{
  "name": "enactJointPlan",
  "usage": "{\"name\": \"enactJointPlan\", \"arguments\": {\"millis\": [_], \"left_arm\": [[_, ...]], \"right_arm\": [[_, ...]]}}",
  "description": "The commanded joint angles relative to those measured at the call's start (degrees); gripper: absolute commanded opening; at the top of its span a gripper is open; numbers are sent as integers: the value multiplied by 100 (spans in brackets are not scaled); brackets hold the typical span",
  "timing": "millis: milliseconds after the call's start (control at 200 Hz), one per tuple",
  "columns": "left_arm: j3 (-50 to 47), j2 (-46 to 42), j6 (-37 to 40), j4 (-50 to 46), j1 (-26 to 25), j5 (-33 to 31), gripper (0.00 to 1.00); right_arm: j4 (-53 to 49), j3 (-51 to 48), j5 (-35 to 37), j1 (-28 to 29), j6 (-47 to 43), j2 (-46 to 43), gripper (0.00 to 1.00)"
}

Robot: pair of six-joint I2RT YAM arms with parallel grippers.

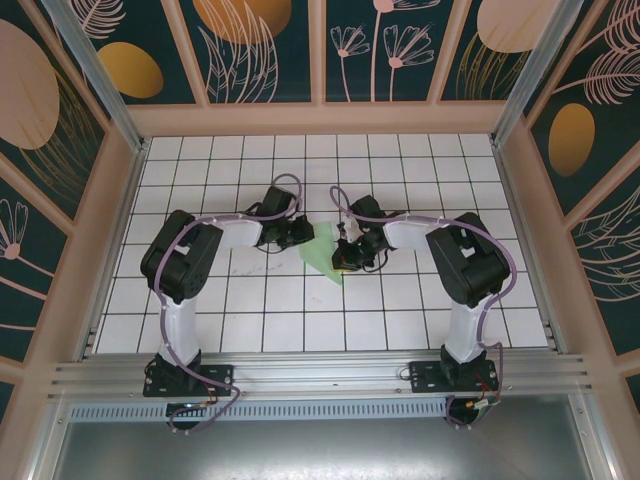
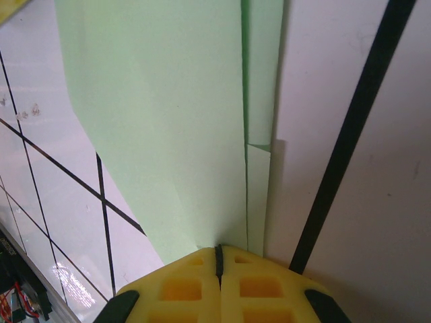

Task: Fold a paper plane with a square sheet of paper (fold left side to right side)
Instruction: Fourth fold the wing at the center of the table, then turn over the paper at the center of the table.

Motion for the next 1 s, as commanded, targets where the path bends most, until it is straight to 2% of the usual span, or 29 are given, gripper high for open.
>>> {"name": "enactJointPlan", "arguments": {"millis": [0, 290, 370, 555, 691, 876, 936, 996], "left_arm": [[158, 209, 317, -228, 335, -599, 11], [89, 205, 494, -118, 703, -606, 13], [187, 179, 551, -161, 765, -562, 13], [244, -355, 641, -324, 788, -574, 22], [-178, -1141, 565, -262, 795, -530, 32], [-1151, -2018, 50, 249, 670, 29, 40], [-1365, -2116, -116, 373, 542, 125, 43], [-1535, -2129, -317, 538, 426, 210, 45]], "right_arm": [[-876, -356, 1092, -28, -145, 368, 0], [-776, -361, 931, -28, -140, 324, 0], [-617, -378, 741, -28, -111, 298, 0], [283, -343, 29, -28, 98, -112, 0], [822, -215, 106, -35, 202, -760, 24], [1083, -373, 728, -352, 128, -1448, 55], [1081, -327, 701, -416, -11, -1344, 61], [1074, -196, 576, -428, -119, -1102, 62]]}}
